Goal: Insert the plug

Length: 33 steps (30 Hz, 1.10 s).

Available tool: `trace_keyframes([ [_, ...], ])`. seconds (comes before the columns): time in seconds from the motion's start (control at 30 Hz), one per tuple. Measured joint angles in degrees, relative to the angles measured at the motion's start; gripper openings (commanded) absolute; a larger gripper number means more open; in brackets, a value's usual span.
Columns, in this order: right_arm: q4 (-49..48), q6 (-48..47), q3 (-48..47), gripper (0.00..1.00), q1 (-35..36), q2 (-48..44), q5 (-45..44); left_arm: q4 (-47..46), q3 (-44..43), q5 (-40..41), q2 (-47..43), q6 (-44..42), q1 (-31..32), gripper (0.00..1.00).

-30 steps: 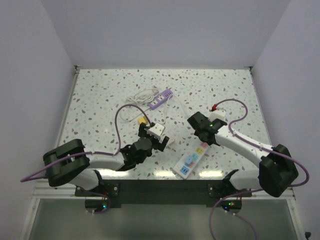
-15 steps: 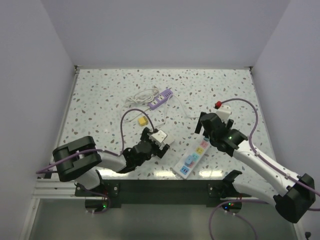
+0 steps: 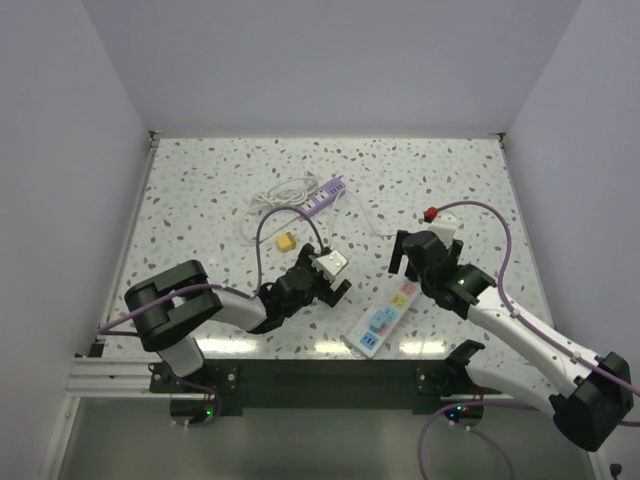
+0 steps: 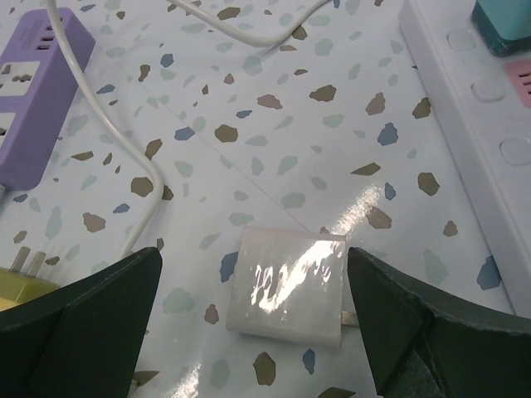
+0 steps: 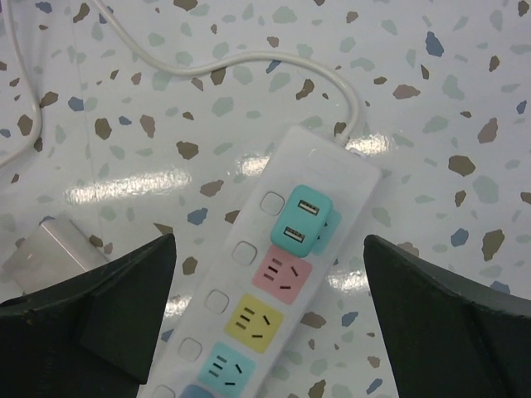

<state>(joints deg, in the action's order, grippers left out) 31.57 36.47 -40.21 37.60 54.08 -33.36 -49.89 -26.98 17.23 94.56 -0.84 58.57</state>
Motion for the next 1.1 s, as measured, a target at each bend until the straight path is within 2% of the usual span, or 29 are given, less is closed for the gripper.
trace_keyframes([
  [0.43, -1.2, -2.1, 0.4, 0.99, 0.0, -0.2, 1.0, 4.5, -2.0, -5.6, 1.8, -0.3, -1.3, 1.00],
  [1.1, -1.7, -3.1, 1.3, 0.99, 0.0, -3.2, 3.1, 5.3, -4.0, -4.9, 5.1, 2.8, -3.5, 1.00],
])
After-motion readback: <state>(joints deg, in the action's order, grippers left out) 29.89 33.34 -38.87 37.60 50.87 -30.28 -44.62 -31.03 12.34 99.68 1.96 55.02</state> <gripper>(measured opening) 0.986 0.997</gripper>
